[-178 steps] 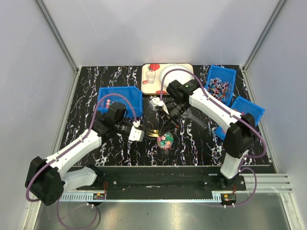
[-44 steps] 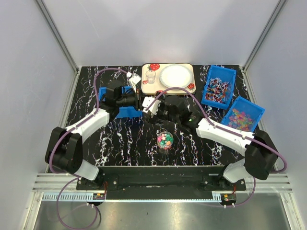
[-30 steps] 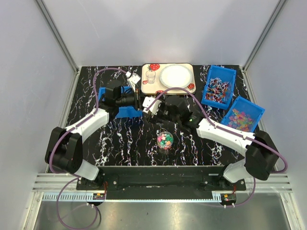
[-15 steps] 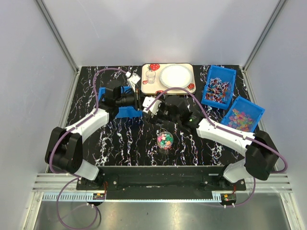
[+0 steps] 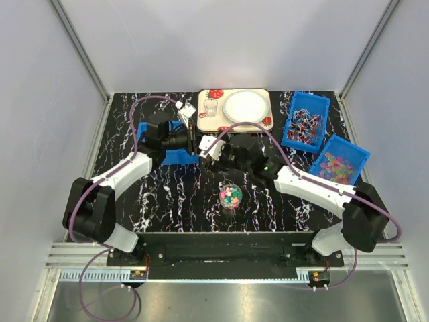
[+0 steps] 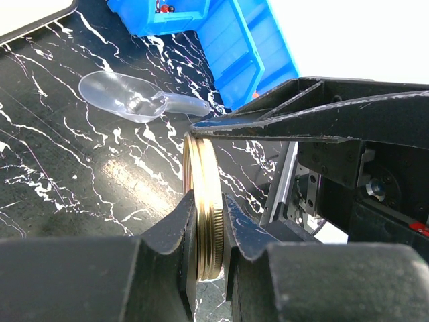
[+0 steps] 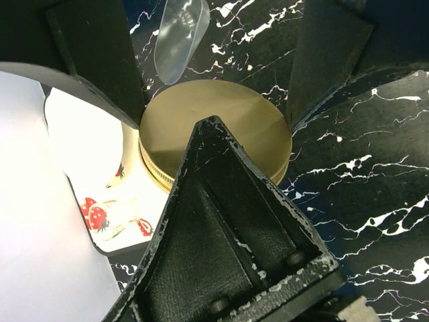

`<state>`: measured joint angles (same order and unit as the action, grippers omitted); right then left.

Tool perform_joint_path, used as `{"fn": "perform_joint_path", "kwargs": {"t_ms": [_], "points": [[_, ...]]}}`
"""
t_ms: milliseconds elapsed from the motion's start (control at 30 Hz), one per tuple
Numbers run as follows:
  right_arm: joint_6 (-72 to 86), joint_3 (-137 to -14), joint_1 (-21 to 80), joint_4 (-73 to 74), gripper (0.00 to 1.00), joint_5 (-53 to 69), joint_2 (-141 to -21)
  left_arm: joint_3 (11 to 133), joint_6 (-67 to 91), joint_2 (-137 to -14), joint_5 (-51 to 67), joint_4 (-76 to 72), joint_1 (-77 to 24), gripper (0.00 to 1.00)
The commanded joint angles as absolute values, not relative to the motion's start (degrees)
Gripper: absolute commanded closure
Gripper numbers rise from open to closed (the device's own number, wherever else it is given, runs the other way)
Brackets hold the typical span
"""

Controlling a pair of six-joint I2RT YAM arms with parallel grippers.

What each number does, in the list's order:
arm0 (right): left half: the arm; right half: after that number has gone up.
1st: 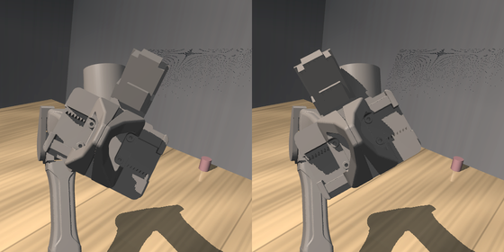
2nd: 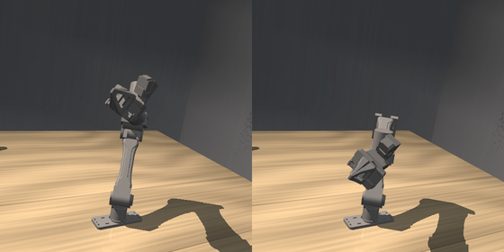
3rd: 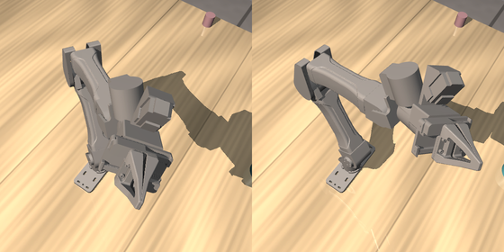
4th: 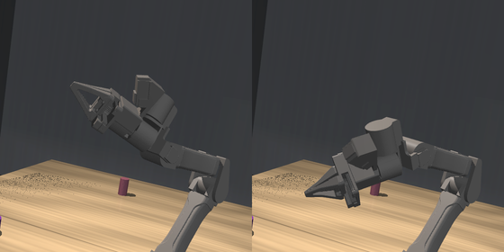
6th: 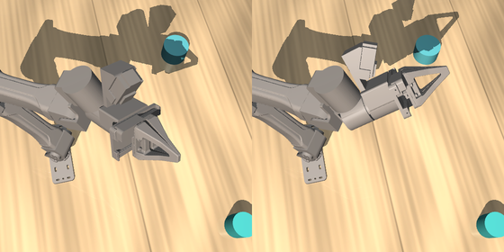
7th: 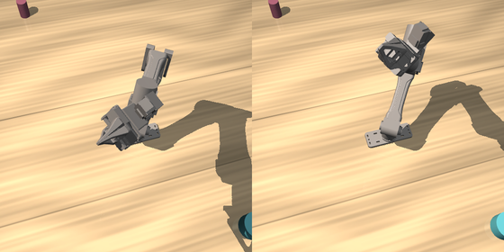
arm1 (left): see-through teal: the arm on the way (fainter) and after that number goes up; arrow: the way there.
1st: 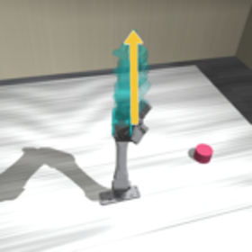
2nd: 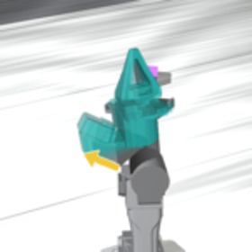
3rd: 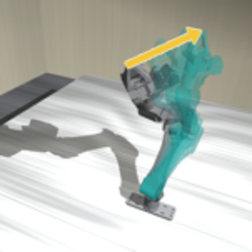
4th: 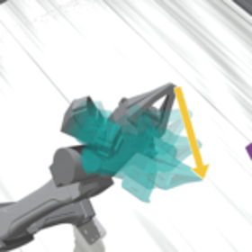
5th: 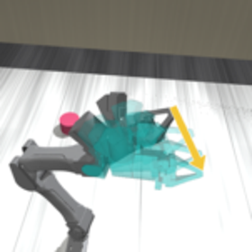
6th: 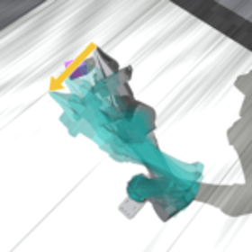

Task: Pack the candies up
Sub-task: Pick up the bottle lid at the center of the board, then move the packing bottle to the center of the board.

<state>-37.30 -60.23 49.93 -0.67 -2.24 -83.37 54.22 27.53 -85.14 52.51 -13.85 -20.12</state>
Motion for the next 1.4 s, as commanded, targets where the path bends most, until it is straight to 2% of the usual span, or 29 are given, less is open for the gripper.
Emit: {"fn": "perform_joint_path", "kwargs": {"t_ms": [0,100,167,200,300,600,733,767,867,900,1133,1367], "points": [[-36.7,-60.7,50.4,-3.6,0.23,-2.2,-83.8,54.1,28.2,-84.9,53.9,-17.8,-19.8,0.98],[-36.6,-60.8,50.5,-3.3,0.3,-1.8,-83.9,54.1,28.4,-84.8,54.1,-18.1,-19.8,0.95],[-36.6,-60.9,50.4,-3.1,0.31,-1.8,-83.9,54.1,28.4,-84.9,54.2,-18.2,-19.7,0.9],[-36.6,-61.1,50.4,-2.9,0.31,-2.0,-83.9,54.0,28.5,-84.8,54.3,-18.4,-19.7,0.81],[-36.8,-61.3,50.5,-1.9,0.3,-1.8,-83.5,53.7,28.7,-84.6,54.7,-18.8,-19.5,0.64],[-37.4,-60.8,50.5,-0.4,0.29,-1.3,-81.4,53.5,28.4,-82.0,55.7,-19.6,-18.1,0.45],[-37.6,-60.5,50.3,-0.4,0.29,-1.4,-80.4,53.3,26.6,-80.3,56.9,-19.2,-16.8,0.3],[-37.7,-60.4,50.3,1.5,0.29,-1.4,-80.0,53.2,26.1,-79.7,57.3,-19.2,-16.4,0.21],[-37.6,-60.3,49.9,2.2,0.29,-1.0,-79.0,52.6,24.3,-78.3,57.7,-18.9,-15.4,0.04],[-37.5,-60.2,49.5,2.4,0.29,-0.9,-78.3,52.7,23.5,-78.0,57.6,-18.0,-15.1,0.01],[-37.4,-59.2,45.4,5.4,0.3,1.9,-73.0,51.5,7.9,-75.9,55.3,-11.4,-14.2,0.01],[-36.0,-57.5,37.1,10.7,0.29,7.6,-64.2,45.4,-3.2,-76.3,60.3,-11.8,-15.5,0.01]]}}
